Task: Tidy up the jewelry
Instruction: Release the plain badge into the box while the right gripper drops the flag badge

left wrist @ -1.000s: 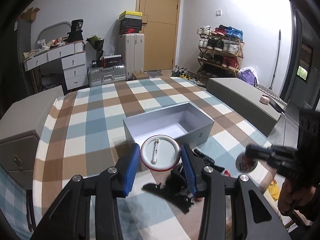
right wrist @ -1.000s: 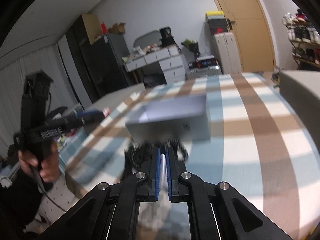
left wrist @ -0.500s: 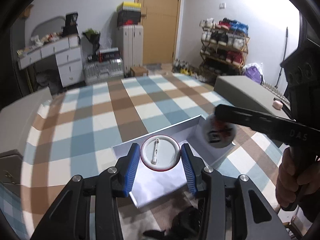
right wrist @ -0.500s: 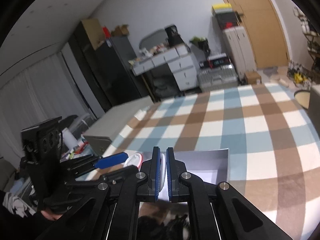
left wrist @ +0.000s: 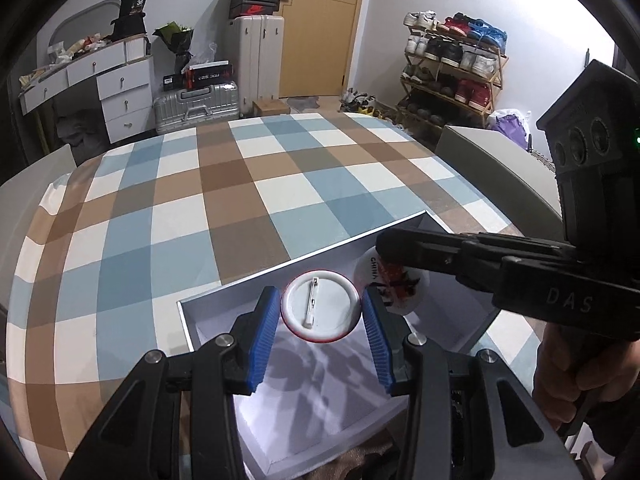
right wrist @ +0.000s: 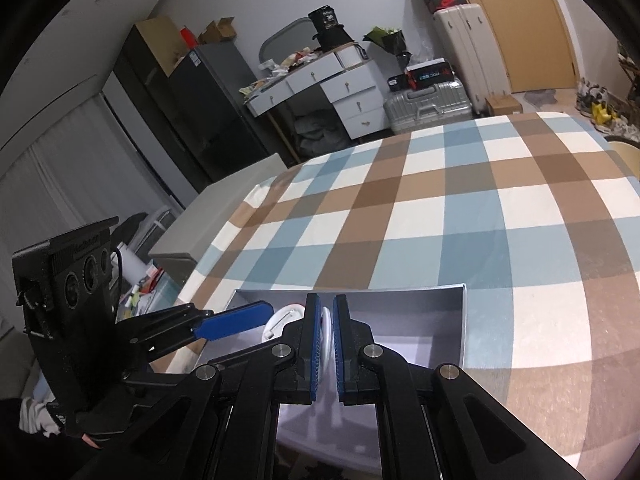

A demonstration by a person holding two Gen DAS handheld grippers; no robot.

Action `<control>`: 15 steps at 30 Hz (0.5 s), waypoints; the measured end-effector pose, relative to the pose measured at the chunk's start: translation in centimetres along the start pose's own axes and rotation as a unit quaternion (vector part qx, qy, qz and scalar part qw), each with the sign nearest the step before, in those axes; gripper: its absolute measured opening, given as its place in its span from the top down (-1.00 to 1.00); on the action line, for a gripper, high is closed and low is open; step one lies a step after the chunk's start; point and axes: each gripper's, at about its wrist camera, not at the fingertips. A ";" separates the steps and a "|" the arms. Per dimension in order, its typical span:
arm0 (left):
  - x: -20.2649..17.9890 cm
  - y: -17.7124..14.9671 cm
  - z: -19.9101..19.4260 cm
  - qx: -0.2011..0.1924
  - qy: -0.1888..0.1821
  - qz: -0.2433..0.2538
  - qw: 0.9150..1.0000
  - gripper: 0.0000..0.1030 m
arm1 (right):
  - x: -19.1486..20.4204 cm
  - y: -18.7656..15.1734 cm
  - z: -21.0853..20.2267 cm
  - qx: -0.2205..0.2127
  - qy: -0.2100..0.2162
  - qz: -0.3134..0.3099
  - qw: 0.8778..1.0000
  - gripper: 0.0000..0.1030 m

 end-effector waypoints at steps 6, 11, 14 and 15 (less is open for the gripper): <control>0.3 0.2 -0.9 -0.019 0.015 -0.021 0.999 -0.21 | 0.2 0.2 -1.0 -0.018 -0.014 -0.010 1.000 0.32; -0.2 0.3 -2.5 -0.043 0.022 -0.011 0.999 -0.28 | 1.1 0.4 -4.1 -0.064 -0.036 -0.024 0.997 -0.26; -0.5 0.2 -3.6 -0.056 0.027 -0.009 0.998 -0.28 | 2.0 0.6 -5.8 -0.087 -0.053 -0.040 0.994 -0.75; -0.4 0.3 -3.8 -0.060 0.029 -0.010 0.998 -0.28 | 2.4 0.5 -6.5 -0.095 -0.056 -0.045 0.993 -0.89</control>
Point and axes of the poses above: each gripper's, at about its wrist camera, not at the fingertips, and z roughly the way its jaws point, x to its left, y to its top, and after that the axes turned 7 degrees about -z, right-handed
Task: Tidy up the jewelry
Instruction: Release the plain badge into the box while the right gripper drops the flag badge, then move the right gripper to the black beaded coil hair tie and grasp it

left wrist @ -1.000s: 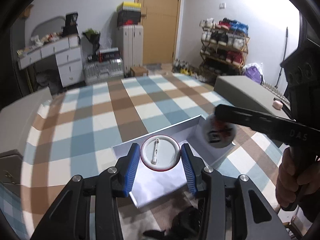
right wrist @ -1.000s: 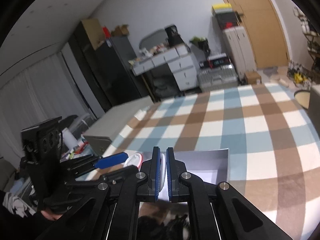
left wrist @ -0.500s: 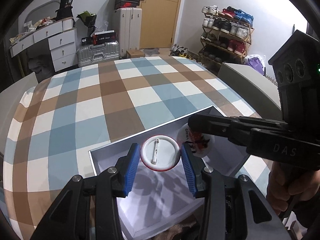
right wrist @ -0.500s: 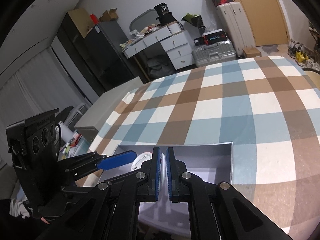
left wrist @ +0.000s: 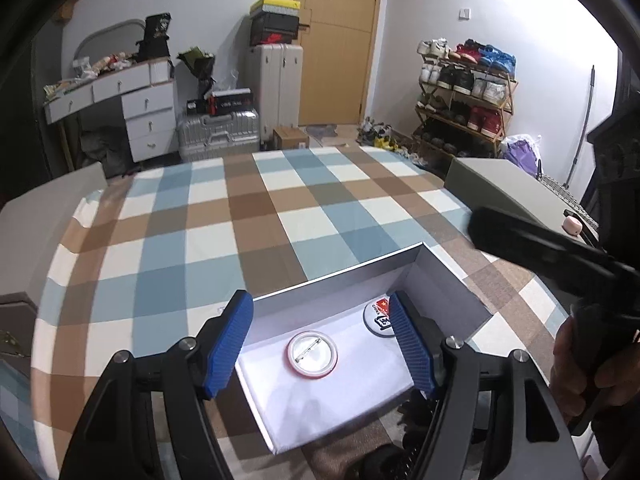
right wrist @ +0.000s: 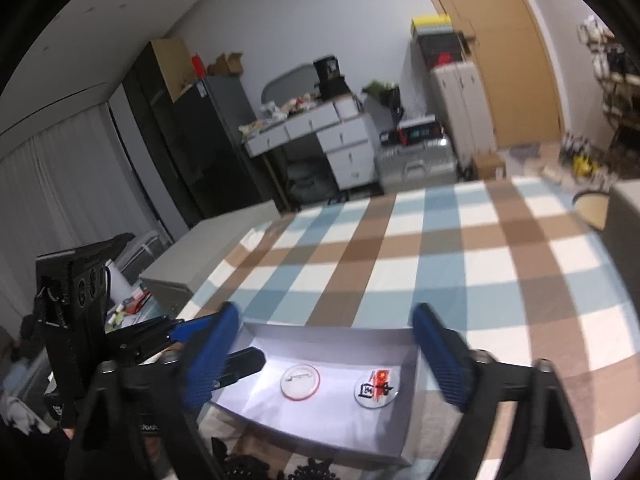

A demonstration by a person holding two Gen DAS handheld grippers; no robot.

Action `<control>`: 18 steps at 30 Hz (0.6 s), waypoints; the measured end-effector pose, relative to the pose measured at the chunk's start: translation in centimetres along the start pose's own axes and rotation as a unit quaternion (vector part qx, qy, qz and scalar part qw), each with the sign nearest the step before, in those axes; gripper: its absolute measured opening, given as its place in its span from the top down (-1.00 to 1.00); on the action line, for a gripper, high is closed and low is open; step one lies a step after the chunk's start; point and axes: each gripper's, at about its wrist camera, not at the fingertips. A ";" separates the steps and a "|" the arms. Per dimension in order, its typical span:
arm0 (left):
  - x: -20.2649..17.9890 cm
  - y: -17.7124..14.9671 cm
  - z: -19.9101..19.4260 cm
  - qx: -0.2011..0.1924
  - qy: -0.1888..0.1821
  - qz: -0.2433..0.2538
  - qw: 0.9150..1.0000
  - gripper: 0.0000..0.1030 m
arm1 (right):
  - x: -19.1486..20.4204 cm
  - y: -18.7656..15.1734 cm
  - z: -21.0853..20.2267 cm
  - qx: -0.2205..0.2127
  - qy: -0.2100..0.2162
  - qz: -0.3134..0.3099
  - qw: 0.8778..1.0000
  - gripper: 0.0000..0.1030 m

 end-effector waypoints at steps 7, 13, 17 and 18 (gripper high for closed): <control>0.0 -0.2 -2.6 -0.037 0.020 -0.010 0.999 -0.53 | 1.9 0.2 -3.4 -0.038 -0.018 -0.025 0.999 -1.00; -0.6 -1.2 -5.1 -0.084 0.047 -0.015 0.995 -0.60 | 3.4 -0.6 -5.9 -0.069 -0.016 -0.039 0.997 -1.00; -0.2 -2.0 -6.2 -0.108 0.054 -0.035 0.992 -0.84 | 4.2 -1.3 -7.0 -0.078 -0.028 -0.041 0.996 -1.00; -0.1 -2.2 -6.4 -0.108 0.053 -0.039 0.992 -0.88 | 4.4 -1.5 -7.2 -0.079 -0.034 -0.042 0.995 -1.00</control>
Point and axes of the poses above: each gripper's, at about its wrist camera, not at the fingertips, and z roughly the way its jaws point, x to its left, y to its top, and after that the axes turned 7 degrees about -z, right-handed
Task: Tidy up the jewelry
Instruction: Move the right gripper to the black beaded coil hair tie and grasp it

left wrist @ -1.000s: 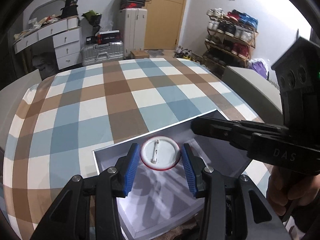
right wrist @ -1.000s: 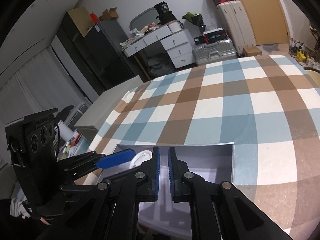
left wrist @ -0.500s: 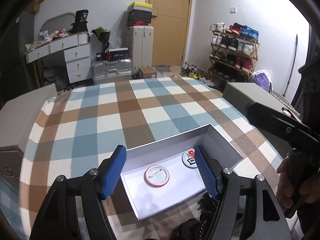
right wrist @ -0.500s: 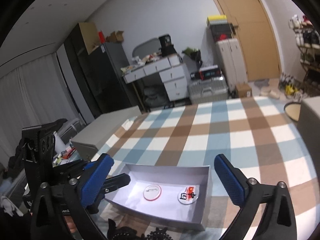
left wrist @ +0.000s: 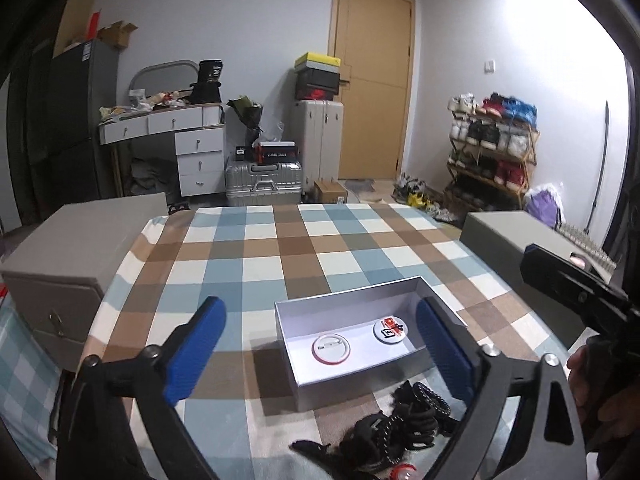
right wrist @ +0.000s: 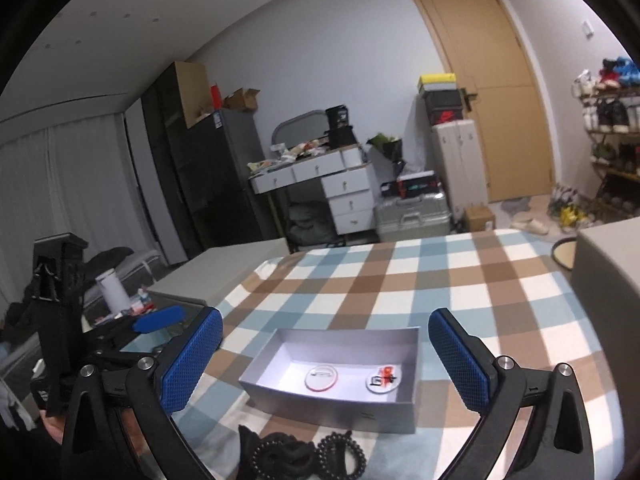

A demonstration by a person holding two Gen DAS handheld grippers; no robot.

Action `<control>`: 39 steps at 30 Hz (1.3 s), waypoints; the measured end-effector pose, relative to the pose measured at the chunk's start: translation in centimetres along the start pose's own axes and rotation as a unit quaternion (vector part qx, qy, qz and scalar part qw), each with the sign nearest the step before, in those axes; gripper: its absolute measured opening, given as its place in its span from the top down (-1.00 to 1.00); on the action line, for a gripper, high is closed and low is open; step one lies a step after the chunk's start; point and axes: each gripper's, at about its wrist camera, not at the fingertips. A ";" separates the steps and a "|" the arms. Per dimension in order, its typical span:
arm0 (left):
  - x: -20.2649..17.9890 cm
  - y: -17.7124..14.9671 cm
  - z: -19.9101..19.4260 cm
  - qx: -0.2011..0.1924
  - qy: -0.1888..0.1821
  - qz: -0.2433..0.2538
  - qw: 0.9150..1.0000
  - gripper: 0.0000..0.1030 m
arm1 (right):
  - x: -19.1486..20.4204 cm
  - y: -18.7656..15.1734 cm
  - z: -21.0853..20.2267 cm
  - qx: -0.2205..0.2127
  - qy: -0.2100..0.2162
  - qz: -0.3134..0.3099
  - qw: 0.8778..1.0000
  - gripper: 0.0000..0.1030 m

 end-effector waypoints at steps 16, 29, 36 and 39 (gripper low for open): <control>2.3 -6.3 -1.2 0.069 -0.013 -0.049 0.996 -0.97 | 1.6 -5.9 -2.1 0.068 -0.027 -0.030 0.997 -1.00; 3.5 -8.5 -0.8 0.105 -0.004 -0.069 0.992 -0.97 | 0.2 -10.2 2.6 0.192 0.006 -0.021 0.981 -0.41; 3.3 -8.3 -0.7 0.111 -0.015 -0.076 0.991 -0.97 | 0.8 -10.2 3.6 0.202 0.027 -0.029 0.979 0.07; 3.1 -8.3 -0.5 0.114 -0.020 -0.072 0.991 -0.97 | 0.8 -10.5 4.2 0.215 0.034 -0.029 0.976 0.44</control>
Point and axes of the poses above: each gripper's, at about its wrist camera, not at the fingertips, and z roughly the way its jaws point, x to its left, y to its top, and after that the axes turned 7 degrees about -z, right-handed
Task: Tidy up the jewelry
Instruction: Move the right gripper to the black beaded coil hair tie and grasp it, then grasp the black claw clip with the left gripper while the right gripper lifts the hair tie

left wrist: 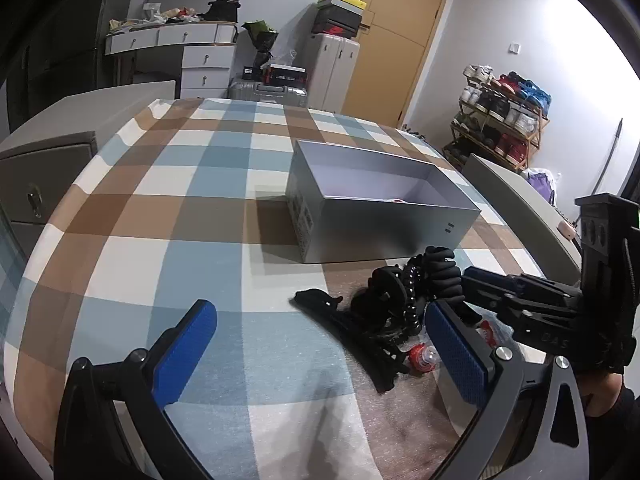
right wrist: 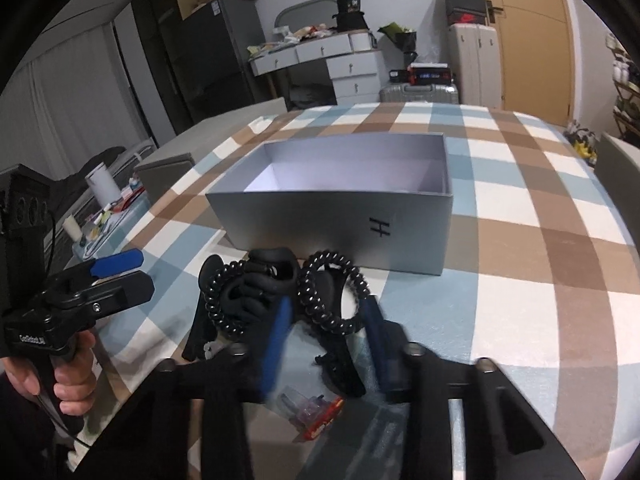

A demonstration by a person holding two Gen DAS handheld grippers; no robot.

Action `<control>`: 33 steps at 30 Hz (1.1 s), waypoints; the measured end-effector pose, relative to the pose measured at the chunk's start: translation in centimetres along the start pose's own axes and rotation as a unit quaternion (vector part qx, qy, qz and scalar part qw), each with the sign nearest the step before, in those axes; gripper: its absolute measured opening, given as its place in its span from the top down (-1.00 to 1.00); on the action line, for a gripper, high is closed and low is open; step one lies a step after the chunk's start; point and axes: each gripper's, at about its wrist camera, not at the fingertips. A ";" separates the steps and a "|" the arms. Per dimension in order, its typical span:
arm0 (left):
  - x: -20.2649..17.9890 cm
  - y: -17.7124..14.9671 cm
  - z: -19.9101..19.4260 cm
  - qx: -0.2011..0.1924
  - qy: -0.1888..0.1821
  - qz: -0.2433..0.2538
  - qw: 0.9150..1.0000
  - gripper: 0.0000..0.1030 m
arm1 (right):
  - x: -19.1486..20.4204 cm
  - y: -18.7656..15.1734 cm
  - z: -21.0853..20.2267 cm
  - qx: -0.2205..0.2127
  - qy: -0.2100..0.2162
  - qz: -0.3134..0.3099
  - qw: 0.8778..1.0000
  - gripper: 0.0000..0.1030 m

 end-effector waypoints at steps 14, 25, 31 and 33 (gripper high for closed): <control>-1.1 0.5 0.3 0.012 0.001 0.012 1.000 -0.97 | -0.2 0.2 -0.4 -0.018 0.012 -0.008 1.000 0.84; -3.4 2.1 0.5 0.019 -0.030 0.047 0.998 -0.97 | -2.0 0.1 -4.0 -0.082 0.029 0.041 0.995 0.84; -6.4 2.6 1.9 0.034 -0.058 0.107 0.992 -0.97 | -2.3 0.0 -5.7 -0.106 0.026 0.044 0.993 0.84; -7.7 2.6 2.8 0.040 -0.050 0.149 0.987 -0.97 | -2.7 -0.1 -5.9 -0.108 0.027 0.049 0.993 0.84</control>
Point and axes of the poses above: each gripper's, at about its wrist camera, not at the fingertips, and z roughly the way its jaws point, x to its left, y to its top, and after that the axes turned 7 degrees about -z, right-handed
